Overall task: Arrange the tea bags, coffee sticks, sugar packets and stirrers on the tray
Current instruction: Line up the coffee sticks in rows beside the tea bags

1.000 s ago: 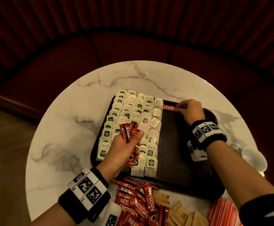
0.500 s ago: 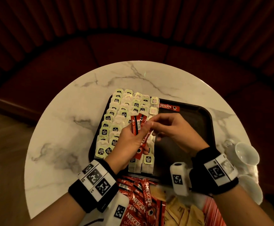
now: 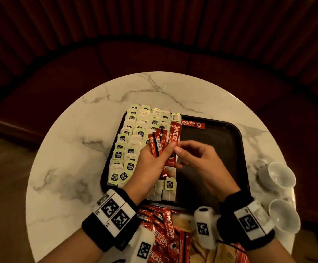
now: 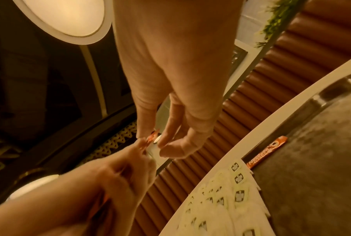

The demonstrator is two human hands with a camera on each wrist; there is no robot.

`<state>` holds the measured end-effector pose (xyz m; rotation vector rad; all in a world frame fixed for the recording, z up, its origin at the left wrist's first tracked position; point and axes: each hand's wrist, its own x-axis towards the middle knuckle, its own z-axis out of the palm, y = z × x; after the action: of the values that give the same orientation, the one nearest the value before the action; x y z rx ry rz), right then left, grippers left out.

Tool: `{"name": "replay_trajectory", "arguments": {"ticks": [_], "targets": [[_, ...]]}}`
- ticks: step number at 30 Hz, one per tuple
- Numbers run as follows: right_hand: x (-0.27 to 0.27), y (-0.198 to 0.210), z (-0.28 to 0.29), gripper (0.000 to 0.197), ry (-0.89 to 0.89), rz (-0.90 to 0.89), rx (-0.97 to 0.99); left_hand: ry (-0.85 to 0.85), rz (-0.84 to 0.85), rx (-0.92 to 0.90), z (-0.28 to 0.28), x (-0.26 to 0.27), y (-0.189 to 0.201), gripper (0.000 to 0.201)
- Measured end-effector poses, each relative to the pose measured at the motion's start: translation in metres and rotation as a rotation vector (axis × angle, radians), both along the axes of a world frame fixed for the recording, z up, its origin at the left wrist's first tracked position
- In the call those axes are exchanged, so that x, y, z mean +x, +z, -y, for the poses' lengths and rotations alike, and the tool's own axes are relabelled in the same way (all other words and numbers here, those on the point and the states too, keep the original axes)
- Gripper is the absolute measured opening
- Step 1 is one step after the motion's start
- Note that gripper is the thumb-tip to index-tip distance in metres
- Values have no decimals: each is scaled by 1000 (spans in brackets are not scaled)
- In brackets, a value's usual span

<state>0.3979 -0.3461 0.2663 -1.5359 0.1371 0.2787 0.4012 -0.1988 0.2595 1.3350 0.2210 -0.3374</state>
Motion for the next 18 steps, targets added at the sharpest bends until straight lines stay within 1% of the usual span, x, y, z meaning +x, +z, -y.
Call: {"name": "replay_trajectory", "arguments": {"ticks": [2,5,7,11,13,16,18], "targets": [[-7,-2,-3,32,39,-13,35,15,-3,5,3,-2,-3,29],[-14,-3,-5,39,79,39,-6,22,-26,-27,5,-3,-3,27],[-16,-4,-5,35,47,47,-30,4,-23,-11,5,-3,-4,26],[-10,-6,6,30,-7,-60,54,-46,-45,44,4,-3,-8,28],[1,-10,18,28,-55,-84,59,-31,-78,60,1,-1,-10,27],[29,-21,48,30,-153,-113,-67,7,-129,53,-4,2,-16,27],[50,-34,69,28,-134,-141,-212,6,-136,58,-6,2,-18,28]]}}
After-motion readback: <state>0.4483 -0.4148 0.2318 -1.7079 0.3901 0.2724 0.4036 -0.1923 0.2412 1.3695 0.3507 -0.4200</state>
